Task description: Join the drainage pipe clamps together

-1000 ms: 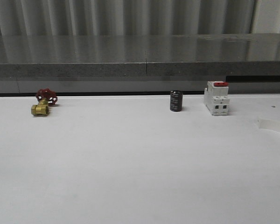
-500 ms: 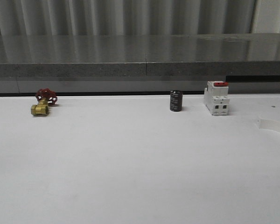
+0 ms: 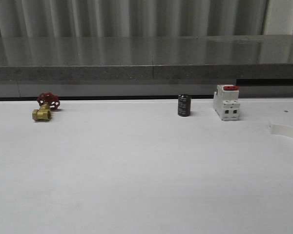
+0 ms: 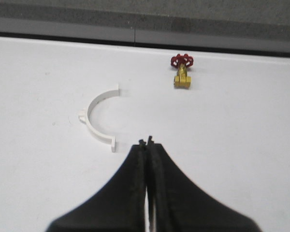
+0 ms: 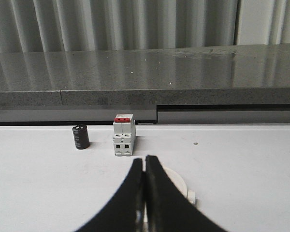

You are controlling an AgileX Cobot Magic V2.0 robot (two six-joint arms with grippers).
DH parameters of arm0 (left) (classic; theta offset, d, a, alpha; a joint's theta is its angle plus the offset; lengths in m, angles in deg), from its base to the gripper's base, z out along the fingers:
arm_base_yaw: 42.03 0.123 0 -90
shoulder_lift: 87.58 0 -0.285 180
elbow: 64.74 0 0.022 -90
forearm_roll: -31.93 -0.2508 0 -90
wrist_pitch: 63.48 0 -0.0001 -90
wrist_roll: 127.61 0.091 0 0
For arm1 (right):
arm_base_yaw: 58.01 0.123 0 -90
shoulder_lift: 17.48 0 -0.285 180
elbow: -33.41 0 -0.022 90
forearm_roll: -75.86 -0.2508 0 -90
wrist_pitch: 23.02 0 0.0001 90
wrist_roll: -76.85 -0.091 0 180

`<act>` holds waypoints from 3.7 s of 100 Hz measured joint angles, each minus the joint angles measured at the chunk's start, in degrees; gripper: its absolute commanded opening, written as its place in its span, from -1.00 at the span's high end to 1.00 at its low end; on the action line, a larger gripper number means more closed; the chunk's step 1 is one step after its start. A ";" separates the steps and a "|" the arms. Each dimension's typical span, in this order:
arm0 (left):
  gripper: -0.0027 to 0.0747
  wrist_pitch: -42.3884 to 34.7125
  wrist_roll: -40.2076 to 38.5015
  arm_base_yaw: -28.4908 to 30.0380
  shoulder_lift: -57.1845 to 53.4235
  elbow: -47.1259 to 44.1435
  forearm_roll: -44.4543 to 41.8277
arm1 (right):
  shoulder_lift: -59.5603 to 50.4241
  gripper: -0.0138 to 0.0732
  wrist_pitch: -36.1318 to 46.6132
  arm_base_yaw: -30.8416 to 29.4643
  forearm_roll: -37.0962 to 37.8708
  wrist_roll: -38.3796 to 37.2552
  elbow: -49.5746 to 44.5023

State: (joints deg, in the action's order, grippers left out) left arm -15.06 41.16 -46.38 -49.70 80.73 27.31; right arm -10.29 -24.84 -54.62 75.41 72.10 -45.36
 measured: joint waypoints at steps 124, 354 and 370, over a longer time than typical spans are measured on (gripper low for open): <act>-0.59 -0.81 7.46 6.46 42.41 14.98 -2.11 | 0.00 0.84 0.00 0.00 0.00 0.00 0.00; 0.58 -7.37 17.03 15.98 83.10 34.36 2.04 | 0.00 0.84 0.00 0.00 0.00 0.00 0.00; 0.58 -3.51 15.51 13.64 76.57 34.36 3.61 | 0.00 0.84 0.00 0.00 0.00 0.00 0.00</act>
State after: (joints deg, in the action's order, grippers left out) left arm -18.57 56.67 -32.74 26.87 115.09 30.91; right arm -10.29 -24.84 -54.62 75.41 72.10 -45.36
